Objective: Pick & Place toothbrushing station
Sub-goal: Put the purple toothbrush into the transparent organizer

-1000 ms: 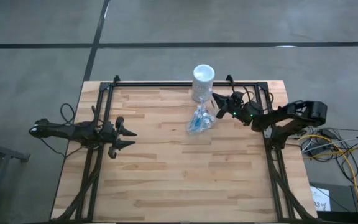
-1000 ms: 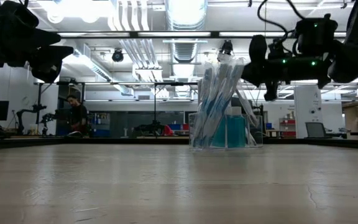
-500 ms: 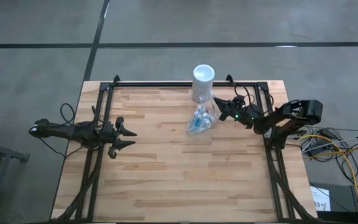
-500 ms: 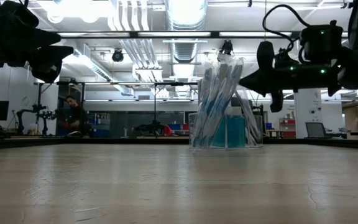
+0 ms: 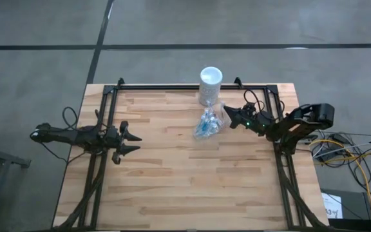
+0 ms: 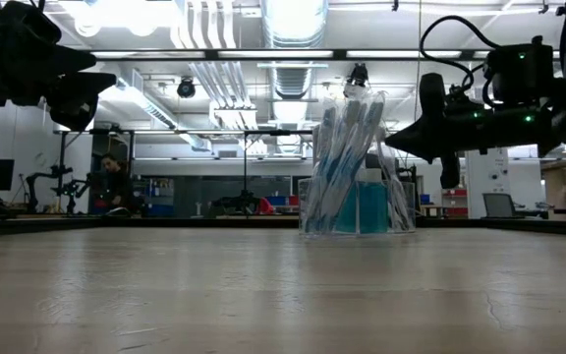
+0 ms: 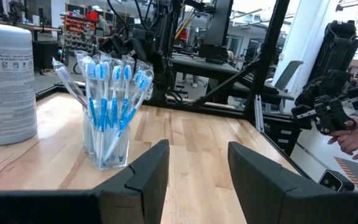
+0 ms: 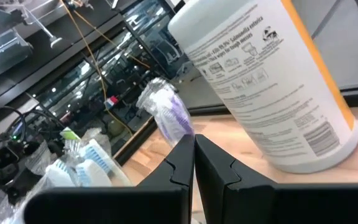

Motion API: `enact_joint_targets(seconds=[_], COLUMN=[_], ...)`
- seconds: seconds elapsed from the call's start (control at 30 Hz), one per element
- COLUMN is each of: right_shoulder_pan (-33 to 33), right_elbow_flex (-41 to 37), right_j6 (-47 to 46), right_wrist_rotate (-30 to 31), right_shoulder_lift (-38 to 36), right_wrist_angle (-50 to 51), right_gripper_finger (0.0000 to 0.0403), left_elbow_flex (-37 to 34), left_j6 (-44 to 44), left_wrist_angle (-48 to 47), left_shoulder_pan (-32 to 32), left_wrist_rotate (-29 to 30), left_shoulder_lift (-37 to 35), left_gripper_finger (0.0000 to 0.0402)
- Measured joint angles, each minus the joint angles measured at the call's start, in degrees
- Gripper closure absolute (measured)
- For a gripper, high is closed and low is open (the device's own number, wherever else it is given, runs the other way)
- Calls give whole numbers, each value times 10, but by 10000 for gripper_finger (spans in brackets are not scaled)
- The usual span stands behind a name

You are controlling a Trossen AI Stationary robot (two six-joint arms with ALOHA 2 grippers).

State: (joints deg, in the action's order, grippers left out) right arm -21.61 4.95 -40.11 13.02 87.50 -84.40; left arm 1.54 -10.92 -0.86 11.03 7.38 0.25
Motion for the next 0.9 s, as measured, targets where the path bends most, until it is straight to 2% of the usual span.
enact_joint_targets(seconds=[0.67, 0.9], right_shoulder_pan=[4, 3], right_elbow_flex=[-6, -13], right_j6=[13, 3], right_wrist_rotate=[-14, -15], right_shoulder_lift=[-4, -7], right_wrist_angle=[-3, -2], right_gripper_finger=[394, 354], left_elbow_flex=[0, 0], left_j6=[0, 0], left_wrist_angle=[0, 0], left_shoulder_pan=[0, 0], left_wrist_rotate=[0, 0], left_shoulder_lift=[0, 0], left_gripper_finger=[232, 232])
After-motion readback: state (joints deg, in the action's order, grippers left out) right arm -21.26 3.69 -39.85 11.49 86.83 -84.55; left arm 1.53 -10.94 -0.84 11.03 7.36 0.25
